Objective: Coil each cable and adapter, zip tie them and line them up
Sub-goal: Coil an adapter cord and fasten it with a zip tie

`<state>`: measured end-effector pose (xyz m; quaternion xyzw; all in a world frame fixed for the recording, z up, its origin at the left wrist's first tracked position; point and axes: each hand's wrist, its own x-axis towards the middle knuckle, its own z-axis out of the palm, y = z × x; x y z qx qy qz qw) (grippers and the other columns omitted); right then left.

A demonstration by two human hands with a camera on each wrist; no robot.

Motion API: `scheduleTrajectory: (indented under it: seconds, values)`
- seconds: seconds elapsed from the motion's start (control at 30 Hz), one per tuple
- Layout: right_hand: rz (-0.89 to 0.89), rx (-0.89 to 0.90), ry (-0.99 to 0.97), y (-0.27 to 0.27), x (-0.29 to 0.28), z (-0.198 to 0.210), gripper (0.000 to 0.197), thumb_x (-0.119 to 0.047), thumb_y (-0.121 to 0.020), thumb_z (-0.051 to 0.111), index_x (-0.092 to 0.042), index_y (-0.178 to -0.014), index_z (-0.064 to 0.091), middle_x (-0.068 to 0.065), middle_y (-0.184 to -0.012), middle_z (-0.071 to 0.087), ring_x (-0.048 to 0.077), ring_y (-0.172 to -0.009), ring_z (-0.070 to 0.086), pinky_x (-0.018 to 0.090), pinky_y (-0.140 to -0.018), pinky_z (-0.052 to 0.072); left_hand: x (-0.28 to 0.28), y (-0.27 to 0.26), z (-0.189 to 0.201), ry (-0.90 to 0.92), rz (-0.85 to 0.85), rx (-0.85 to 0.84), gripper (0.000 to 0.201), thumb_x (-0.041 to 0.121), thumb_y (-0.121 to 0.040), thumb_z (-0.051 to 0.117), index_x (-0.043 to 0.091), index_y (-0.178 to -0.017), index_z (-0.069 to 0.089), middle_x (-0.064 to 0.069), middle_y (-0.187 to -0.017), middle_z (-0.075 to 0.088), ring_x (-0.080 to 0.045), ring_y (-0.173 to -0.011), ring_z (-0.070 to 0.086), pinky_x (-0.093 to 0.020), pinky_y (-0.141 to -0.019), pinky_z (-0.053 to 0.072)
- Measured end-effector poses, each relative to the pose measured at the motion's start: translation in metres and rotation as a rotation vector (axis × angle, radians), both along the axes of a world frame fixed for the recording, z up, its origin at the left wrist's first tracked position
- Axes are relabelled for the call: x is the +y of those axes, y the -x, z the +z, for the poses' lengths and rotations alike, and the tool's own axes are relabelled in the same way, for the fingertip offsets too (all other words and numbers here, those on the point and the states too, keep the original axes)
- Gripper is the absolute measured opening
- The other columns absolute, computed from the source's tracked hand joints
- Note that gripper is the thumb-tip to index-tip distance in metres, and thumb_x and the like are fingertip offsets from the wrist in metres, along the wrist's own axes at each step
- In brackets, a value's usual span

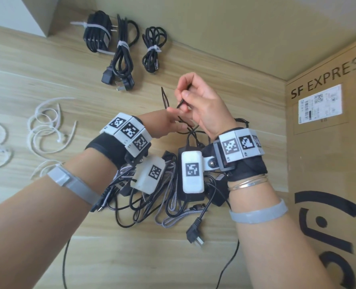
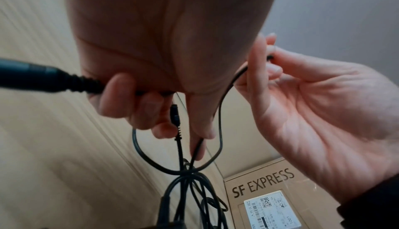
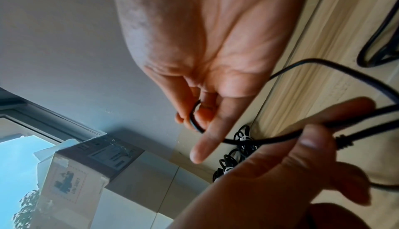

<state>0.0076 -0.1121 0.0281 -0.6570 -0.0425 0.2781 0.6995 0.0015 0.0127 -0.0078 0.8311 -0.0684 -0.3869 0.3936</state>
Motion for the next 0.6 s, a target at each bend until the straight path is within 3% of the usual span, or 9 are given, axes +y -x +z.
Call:
scheduleTrajectory:
  seconds: [0.07, 0.13, 0.23, 0.3, 0.37, 0.43, 0.53, 0.6]
  values:
    - [-0.014, -0.049, 0.065, -0.002, -0.001, 0.0, 0.021, 0.004, -0.096, 0.039, -0.015, -0.099, 0.046, 0.005, -0.08, 0.045, 0.007, -0.062, 0.044, 0.031, -0.082, 0.055, 0.001, -0.001, -0.002, 0.049, 0.026, -0.04, 0.021, 0.024, -0.097, 0.043, 0.03, -0.077, 0.047, 0.012, -0.072, 0.045, 0.002, -0.06, 0.04, 0.0, -0.045, 0.033]
    - [-0.02, -0.095, 0.227, -0.003, -0.008, -0.003, 0.023, -0.004, -0.096, 0.045, -0.019, -0.113, 0.045, 0.008, -0.085, 0.051, 0.009, -0.066, 0.051, 0.031, -0.08, 0.056, 0.004, -0.002, -0.003, 0.096, 0.037, -0.036, 0.017, 0.022, -0.098, 0.041, 0.027, -0.09, 0.055, 0.013, -0.072, 0.046, 0.002, -0.059, 0.04, -0.001, -0.045, 0.033]
    - [-0.059, -0.153, 0.562, -0.003, -0.02, -0.014, 0.055, -0.015, -0.093, 0.054, -0.028, -0.14, 0.029, 0.005, -0.094, 0.062, 0.012, -0.069, 0.061, 0.026, -0.072, 0.056, 0.012, -0.002, -0.005, 0.135, 0.103, -0.004, 0.023, 0.024, -0.098, 0.039, 0.021, -0.097, 0.062, 0.004, -0.068, 0.043, -0.009, -0.055, 0.037, -0.016, -0.05, 0.036]
    - [-0.05, -0.19, 0.788, -0.002, -0.024, -0.022, 0.066, -0.018, -0.092, 0.055, -0.03, -0.146, 0.019, 0.0, -0.095, 0.066, 0.01, -0.069, 0.061, 0.023, -0.067, 0.051, 0.016, -0.002, -0.006, 0.138, 0.127, 0.016, 0.026, 0.025, -0.099, 0.039, 0.018, -0.099, 0.064, 0.001, -0.062, 0.037, -0.013, -0.053, 0.033, -0.022, -0.05, 0.034]
    - [0.053, -0.17, 0.957, 0.0, -0.025, -0.029, 0.056, -0.018, -0.093, 0.051, -0.028, -0.142, 0.026, -0.004, -0.102, 0.067, 0.002, -0.06, 0.052, 0.017, -0.056, 0.039, 0.018, -0.002, -0.003, 0.121, 0.114, 0.027, 0.027, 0.027, -0.098, 0.04, 0.017, -0.099, 0.065, 0.001, -0.059, 0.035, -0.015, -0.05, 0.033, -0.023, -0.05, 0.034]
    - [0.192, -0.137, 1.047, 0.003, -0.024, -0.033, 0.039, -0.02, -0.095, 0.047, -0.026, -0.133, 0.041, -0.007, -0.106, 0.065, 0.003, -0.062, 0.05, 0.017, -0.053, 0.033, 0.018, -0.004, -0.001, 0.104, 0.114, 0.03, 0.026, 0.029, -0.098, 0.041, 0.018, -0.098, 0.065, 0.0, -0.057, 0.036, -0.015, -0.049, 0.034, -0.023, -0.049, 0.034]
    - [0.326, -0.152, 1.107, 0.005, -0.02, -0.032, 0.03, -0.02, -0.097, 0.041, -0.023, -0.122, 0.057, -0.011, -0.09, 0.057, 0.012, -0.075, 0.052, 0.022, -0.058, 0.036, 0.021, -0.004, -0.003, 0.131, 0.157, 0.031, 0.025, 0.027, -0.097, 0.044, 0.015, -0.098, 0.066, 0.0, -0.056, 0.038, -0.014, -0.046, 0.034, -0.022, -0.047, 0.033]
    - [0.372, -0.136, 1.124, 0.005, -0.018, -0.031, 0.032, -0.021, -0.097, 0.037, -0.023, -0.119, 0.061, -0.003, -0.097, 0.063, 0.015, -0.078, 0.054, 0.024, -0.065, 0.038, 0.023, -0.003, -0.006, 0.185, 0.198, 0.02, 0.023, 0.022, -0.097, 0.045, 0.012, -0.097, 0.066, 0.001, -0.058, 0.043, -0.01, -0.045, 0.037, -0.02, -0.045, 0.033]
